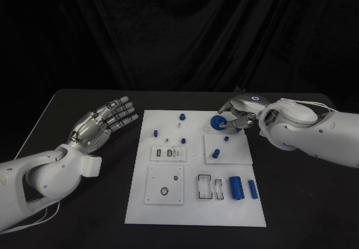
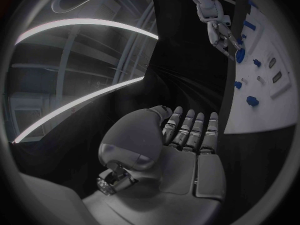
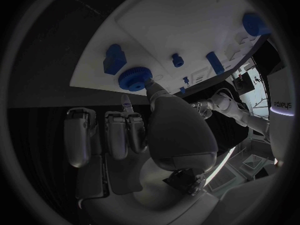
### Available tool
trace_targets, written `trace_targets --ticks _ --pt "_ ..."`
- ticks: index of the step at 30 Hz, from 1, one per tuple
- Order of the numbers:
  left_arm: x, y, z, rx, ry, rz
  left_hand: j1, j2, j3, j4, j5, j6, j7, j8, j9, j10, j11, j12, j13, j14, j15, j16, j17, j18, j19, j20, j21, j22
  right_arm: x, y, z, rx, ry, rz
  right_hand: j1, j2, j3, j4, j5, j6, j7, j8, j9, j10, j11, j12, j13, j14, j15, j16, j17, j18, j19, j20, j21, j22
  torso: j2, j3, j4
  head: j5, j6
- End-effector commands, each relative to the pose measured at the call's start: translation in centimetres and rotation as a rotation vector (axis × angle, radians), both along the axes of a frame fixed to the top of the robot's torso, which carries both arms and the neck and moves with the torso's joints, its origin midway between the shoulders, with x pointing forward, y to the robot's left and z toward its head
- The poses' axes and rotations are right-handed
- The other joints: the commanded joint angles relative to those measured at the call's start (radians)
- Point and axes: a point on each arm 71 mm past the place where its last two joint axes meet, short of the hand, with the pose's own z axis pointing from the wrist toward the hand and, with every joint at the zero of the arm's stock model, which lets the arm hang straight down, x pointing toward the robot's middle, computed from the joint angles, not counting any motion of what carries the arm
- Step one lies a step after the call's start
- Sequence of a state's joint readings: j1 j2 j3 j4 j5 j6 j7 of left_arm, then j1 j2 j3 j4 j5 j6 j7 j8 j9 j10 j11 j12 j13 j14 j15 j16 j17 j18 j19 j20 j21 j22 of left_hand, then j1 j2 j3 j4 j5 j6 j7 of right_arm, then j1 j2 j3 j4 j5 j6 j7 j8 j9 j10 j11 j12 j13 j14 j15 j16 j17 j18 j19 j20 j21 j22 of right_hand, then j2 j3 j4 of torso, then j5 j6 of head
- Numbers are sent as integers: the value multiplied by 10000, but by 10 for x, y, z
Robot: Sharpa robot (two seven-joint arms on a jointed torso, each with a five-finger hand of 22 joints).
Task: Assemble the parts on the task board
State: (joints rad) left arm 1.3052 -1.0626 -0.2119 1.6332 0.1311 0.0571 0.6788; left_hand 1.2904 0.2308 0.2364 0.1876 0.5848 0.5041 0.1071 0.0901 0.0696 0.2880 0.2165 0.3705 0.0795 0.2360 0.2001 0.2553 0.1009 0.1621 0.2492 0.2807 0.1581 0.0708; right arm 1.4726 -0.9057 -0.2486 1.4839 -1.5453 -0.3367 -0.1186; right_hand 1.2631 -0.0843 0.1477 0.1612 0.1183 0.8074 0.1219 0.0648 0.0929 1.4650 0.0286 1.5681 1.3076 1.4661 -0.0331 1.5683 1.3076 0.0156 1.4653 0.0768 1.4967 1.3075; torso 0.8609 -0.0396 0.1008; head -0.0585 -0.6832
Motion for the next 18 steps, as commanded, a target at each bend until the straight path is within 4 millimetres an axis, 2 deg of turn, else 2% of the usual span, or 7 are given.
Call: trace_targets --ticks 1,3,4,7,8,9,18 --pt "-1 1 4 -416 -521 38 -83 -6 82 -4 39 30 51 65 11 6 82 63 11 -13 57 30 7 -119 -34 40 -4 1 -1 0 2 285 -285 31 -103 34 -12 28 -35 7 35 52 -4 1058 66 27 2632 1047 62 25 2632 165 242 69 -32 1720 2 -3 9 0 27" --pt "-1 1 4 -414 -518 40 -83 -6 82 -4 39 30 51 65 11 6 82 63 11 -13 57 30 7 -119 -34 40 -4 1 -2 1 3 342 -362 73 -95 59 -2 53 90 70 36 79 9 1058 68 27 2632 1047 64 25 2632 158 266 71 -15 1744 6 -2 12 0 47" --pt "-1 1 4 -413 -517 40 -95 -7 106 -12 43 34 59 66 11 8 89 81 12 -11 64 46 10 -124 -33 42 -2 3 -2 1 3 384 -421 102 -99 79 7 74 294 116 43 94 19 1058 70 27 2632 1047 66 25 2632 153 280 73 -6 1758 1 -2 6 4 48" --pt "-1 1 4 -406 -509 43 -95 -7 106 -12 43 34 59 66 11 8 89 81 12 -11 64 46 10 -124 -33 42 -2 3 -3 1 5 525 -632 218 -184 147 42 146 1255 240 30 109 52 1058 60 27 2632 1047 59 25 2632 137 333 68 29 1816 4 1 1 19 62" --pt "-1 1 4 -405 -508 44 -95 -7 106 -12 43 34 59 66 11 8 89 81 12 -11 64 46 10 -124 -33 42 -2 3 -4 1 5 544 -661 234 -185 147 44 146 1277 246 30 110 54 1058 60 27 2632 1047 59 25 2632 136 336 68 31 1819 1 0 4 22 60" --pt "-1 1 4 -405 -505 39 -95 -7 106 -12 43 34 59 66 11 8 89 81 12 -11 64 46 10 -124 -33 42 -2 3 -4 1 6 572 -696 246 -211 142 57 154 1528 315 26 127 77 1058 55 27 2632 1047 52 25 2632 124 369 62 58 1856 1 0 4 22 60" --pt "-1 2 4 -407 -500 40 -95 -7 106 -12 43 34 59 66 11 8 89 81 12 -11 64 46 10 -124 -33 42 -2 3 -8 -2 5 549 -547 103 -276 77 68 166 1705 527 76 190 164 1058 91 27 2632 1047 71 25 2632 -5 697 68 379 2224 1 1 14 27 -11"
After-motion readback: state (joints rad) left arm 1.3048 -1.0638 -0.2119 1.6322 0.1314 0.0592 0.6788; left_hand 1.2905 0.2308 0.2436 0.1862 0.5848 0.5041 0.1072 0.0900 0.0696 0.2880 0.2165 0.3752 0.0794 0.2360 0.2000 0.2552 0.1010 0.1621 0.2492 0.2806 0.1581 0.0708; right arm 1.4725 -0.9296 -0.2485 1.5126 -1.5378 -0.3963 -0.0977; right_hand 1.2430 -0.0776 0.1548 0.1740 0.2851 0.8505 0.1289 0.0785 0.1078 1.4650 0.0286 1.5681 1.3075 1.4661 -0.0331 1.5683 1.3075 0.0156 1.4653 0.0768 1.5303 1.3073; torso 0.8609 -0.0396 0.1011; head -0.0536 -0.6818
